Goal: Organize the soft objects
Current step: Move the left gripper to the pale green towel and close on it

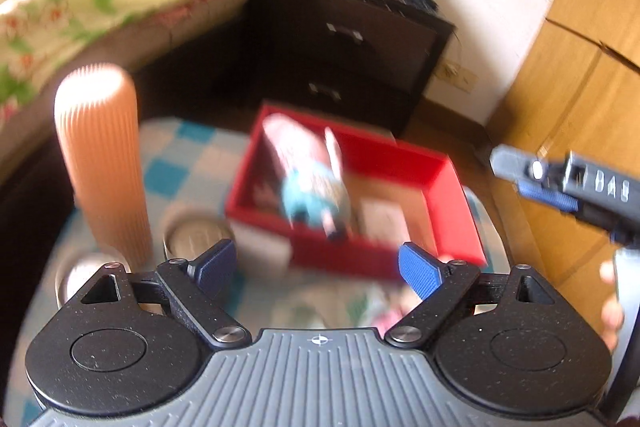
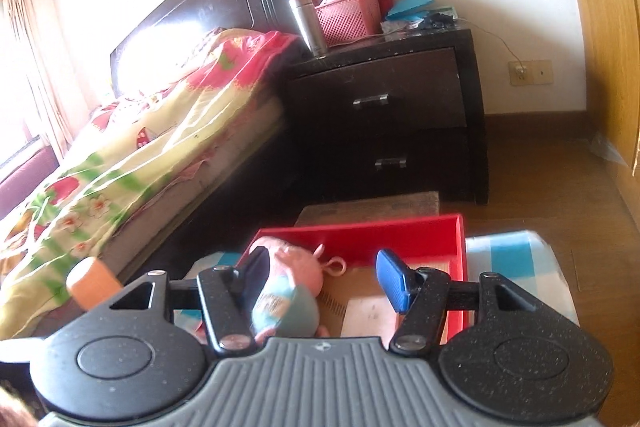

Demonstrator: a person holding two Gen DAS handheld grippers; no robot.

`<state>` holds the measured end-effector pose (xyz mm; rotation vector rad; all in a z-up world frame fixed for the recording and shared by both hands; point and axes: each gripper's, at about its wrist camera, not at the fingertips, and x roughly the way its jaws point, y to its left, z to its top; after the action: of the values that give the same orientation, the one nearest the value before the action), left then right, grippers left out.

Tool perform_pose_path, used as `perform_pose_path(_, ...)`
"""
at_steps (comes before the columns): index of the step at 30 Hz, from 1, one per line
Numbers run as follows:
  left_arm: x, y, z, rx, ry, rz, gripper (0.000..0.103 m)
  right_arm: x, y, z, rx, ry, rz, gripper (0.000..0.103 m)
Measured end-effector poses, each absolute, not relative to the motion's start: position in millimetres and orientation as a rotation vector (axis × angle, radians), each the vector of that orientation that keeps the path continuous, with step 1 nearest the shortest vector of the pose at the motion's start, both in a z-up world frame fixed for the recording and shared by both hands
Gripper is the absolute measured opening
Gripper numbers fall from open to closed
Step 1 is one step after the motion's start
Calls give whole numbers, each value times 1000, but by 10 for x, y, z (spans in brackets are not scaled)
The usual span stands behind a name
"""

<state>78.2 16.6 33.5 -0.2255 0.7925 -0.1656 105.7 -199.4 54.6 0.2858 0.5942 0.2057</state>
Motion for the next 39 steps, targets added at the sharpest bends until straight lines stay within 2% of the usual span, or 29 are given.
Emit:
perform_pose_path(5,504,140,194,-186,840,-200,86,619,-2044,514,283,614,198,39)
perform_pose_path(13,447,422,134,-313,852,-177,86,248,-2122,251,289,727,184,40)
perform_pose_path(39,872,86,-106,-306,928,-201,84,318,-2181,10,257,823,196,40)
